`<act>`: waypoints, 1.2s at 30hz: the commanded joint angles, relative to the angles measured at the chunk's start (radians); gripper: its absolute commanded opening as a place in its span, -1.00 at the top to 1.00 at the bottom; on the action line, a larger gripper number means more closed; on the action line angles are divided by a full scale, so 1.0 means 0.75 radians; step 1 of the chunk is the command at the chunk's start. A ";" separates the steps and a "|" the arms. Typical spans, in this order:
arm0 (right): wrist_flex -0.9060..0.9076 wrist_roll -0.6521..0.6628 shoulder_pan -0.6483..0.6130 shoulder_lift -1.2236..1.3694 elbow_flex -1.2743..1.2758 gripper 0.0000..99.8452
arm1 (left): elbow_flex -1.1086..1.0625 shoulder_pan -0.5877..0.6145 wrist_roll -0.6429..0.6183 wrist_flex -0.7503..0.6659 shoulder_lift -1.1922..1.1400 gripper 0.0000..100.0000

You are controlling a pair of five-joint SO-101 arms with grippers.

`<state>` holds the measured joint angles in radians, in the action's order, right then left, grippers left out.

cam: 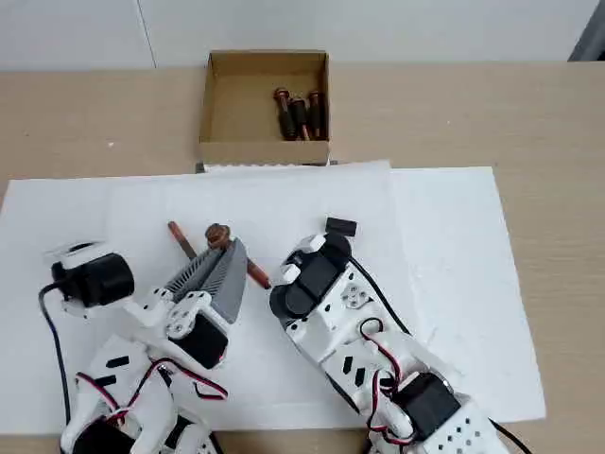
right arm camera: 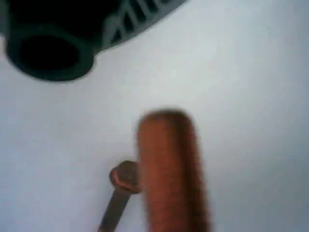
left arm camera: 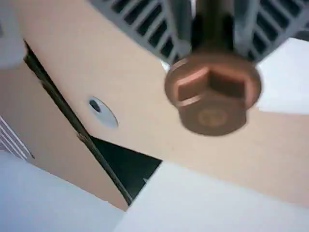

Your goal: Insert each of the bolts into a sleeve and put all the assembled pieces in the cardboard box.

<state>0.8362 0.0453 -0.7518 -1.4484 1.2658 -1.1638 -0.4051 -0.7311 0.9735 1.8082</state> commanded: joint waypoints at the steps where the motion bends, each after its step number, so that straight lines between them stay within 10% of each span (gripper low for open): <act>1: -0.054 -0.004 -0.015 -0.015 -0.010 0.99 | 0.005 -0.031 -0.004 -0.033 0.008 0.99; 36: -0.044 -0.002 -0.109 -0.015 -0.084 0.99 | -0.167 -0.023 0.115 -0.133 0.012 0.99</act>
<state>0.8239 0.0453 -0.8224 -1.4484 1.2658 -1.2942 -0.4219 -0.6575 0.8999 1.8082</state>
